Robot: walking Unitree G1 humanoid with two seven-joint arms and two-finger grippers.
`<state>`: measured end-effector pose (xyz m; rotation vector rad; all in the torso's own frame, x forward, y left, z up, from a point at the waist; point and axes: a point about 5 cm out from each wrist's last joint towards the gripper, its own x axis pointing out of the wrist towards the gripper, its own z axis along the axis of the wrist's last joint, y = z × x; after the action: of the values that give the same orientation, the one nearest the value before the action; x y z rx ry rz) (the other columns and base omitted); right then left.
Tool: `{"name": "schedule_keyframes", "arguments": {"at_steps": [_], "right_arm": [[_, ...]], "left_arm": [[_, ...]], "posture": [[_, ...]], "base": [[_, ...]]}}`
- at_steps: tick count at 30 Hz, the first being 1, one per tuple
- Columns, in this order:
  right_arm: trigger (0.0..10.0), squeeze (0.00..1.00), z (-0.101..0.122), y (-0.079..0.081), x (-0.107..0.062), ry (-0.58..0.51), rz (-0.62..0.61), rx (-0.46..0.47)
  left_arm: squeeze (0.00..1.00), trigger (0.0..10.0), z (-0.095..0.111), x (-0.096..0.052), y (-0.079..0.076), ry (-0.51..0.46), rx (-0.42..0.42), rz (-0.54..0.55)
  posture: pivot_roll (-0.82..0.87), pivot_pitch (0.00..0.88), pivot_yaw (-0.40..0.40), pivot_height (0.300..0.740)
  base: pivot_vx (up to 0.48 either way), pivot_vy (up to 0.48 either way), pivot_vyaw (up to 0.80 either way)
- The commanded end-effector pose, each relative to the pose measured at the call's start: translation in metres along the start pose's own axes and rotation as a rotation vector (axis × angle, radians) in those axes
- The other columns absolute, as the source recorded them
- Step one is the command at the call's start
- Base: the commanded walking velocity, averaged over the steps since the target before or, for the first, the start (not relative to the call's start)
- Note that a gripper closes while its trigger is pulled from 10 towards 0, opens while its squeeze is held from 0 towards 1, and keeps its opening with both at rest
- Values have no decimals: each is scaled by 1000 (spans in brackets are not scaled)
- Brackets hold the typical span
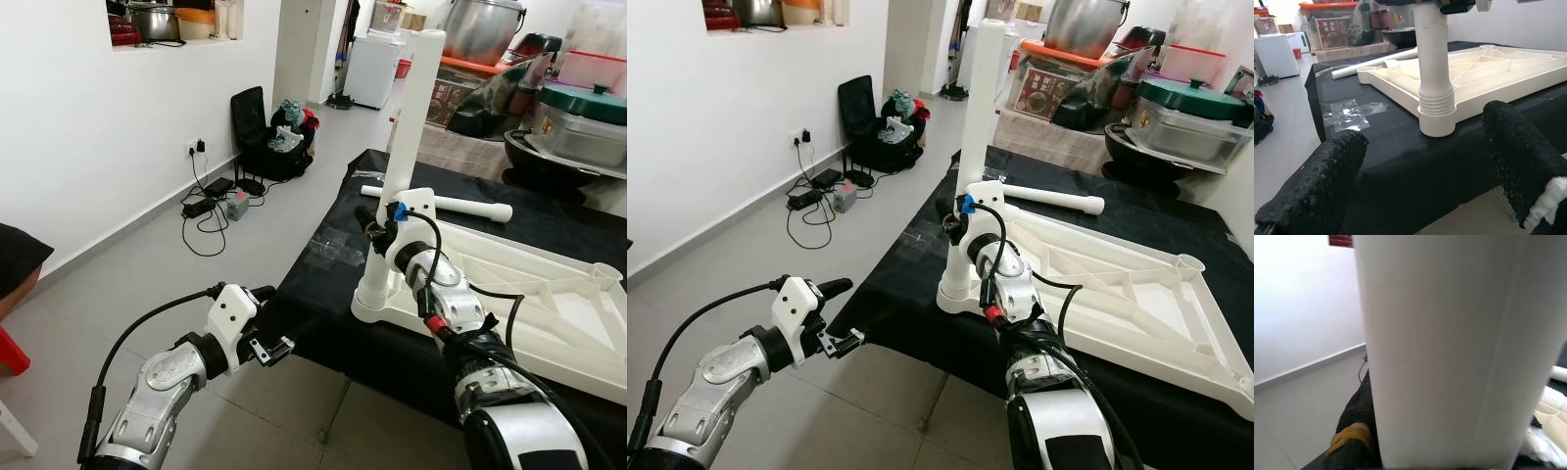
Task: Building children table
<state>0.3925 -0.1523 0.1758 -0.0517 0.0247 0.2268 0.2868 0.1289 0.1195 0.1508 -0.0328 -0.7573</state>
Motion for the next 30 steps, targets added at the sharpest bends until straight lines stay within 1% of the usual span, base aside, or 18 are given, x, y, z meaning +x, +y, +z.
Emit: {"name": "schedule_keyframes", "arguments": {"at_steps": [1,3,6,7,10,11,13,15,17,18,20,22,24,25,27,30], "right_arm": [[10000,0,-63,-9,-18,286,-67,34],[10000,0,-66,-8,-16,315,-103,75],[10000,0,-67,-8,-16,318,-122,96],[10000,0,-69,-7,-16,322,-143,141],[10000,0,-69,-7,-16,322,-143,141],[10000,0,-70,-7,-17,322,-149,164],[10000,0,-70,-7,-17,322,-149,164],[10000,0,-73,-10,-19,294,-173,274],[10000,0,-73,-10,-19,294,-173,274],[10000,0,-72,-12,-19,274,-184,310],[10000,0,-70,-13,-19,230,-179,302],[10000,0,-69,-13,-19,223,-176,291],[10000,0,-66,-5,-18,171,-102,282],[10000,0,-66,-5,-18,171,-102,282],[10000,0,-65,0,-18,146,-63,281],[10000,0,-62,3,-18,115,-25,234]], "left_arm": [[0,10000,-2,2,-4,0,-3,-5],[0,10000,-3,2,-3,1,-7,0],[0,10000,-3,2,-3,1,-9,1],[0,10000,-4,3,-4,0,-11,2],[0,10000,-4,3,-4,0,-11,2],[0,10000,-4,3,-5,0,-13,2],[0,10000,-4,3,-5,0,-13,2],[0,10000,-4,1,-3,5,-10,7],[0,10000,-4,1,-3,5,-10,7],[0,10000,-4,0,-1,6,-8,11],[0,10000,-4,0,2,7,-6,14],[0,10000,-3,0,2,7,-6,15],[0,10000,-2,1,1,4,-3,13],[0,10000,-2,1,1,4,-3,13],[0,10000,-2,2,1,2,-1,13],[0,10000,-3,-3,4,10,6,21]], "posture": [[102,0,-161,740],[99,0,-163,740],[99,0,-163,740],[99,0,-163,740],[99,0,-163,740],[101,0,-164,740],[101,0,-164,740],[102,0,-158,740],[102,0,-158,740],[99,0,-155,740],[96,0,-148,740],[96,0,-148,740],[103,0,-149,740],[103,0,-149,740],[103,0,-149,740],[109,0,-148,740]], "base": [[0,0,0],[0,0,0],[0,0,0],[0,0,0],[0,0,0],[0,0,0],[0,0,0],[0,0,0],[0,0,0],[0,0,0],[0,0,0],[0,0,0],[0,0,0],[0,0,0],[0,0,0],[0,0,0]]}}
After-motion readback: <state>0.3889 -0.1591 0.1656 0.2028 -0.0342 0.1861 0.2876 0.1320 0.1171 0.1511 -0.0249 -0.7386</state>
